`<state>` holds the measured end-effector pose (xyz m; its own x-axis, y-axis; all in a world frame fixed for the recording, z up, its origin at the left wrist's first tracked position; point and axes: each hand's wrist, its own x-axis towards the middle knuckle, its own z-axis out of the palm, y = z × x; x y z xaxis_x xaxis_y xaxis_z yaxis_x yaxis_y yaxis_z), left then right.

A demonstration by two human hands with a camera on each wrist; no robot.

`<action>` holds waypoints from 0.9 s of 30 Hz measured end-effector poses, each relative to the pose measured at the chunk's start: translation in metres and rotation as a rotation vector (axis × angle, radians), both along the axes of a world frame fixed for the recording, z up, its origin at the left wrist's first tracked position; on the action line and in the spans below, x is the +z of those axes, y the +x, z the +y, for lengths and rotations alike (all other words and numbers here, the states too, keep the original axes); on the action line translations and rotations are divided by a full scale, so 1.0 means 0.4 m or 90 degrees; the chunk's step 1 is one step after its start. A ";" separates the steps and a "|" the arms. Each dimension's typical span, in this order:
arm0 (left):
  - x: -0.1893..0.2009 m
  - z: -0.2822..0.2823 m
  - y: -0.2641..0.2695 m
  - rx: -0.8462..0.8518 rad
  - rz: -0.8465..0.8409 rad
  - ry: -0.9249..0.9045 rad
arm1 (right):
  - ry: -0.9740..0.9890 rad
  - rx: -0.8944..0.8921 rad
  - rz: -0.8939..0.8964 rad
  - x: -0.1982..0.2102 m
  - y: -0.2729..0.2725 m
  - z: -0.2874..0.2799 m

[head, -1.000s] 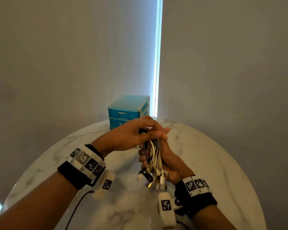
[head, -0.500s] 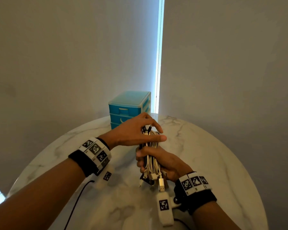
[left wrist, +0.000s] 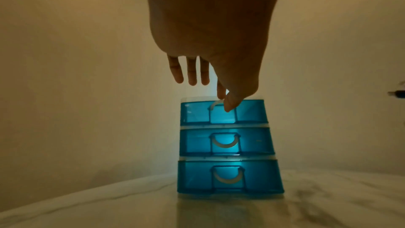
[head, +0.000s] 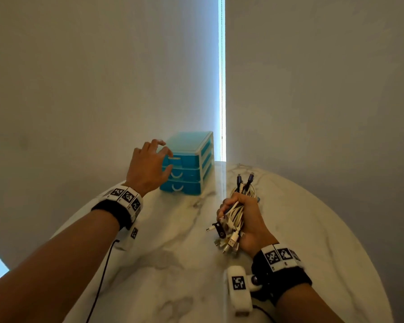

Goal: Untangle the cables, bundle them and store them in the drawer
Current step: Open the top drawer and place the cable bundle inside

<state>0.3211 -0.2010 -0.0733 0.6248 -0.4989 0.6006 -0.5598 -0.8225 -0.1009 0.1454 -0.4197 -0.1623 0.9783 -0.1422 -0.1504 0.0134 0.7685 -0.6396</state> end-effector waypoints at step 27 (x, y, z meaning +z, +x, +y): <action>-0.056 -0.199 -0.151 0.016 0.027 0.088 | -0.003 -0.010 0.019 -0.003 0.001 -0.020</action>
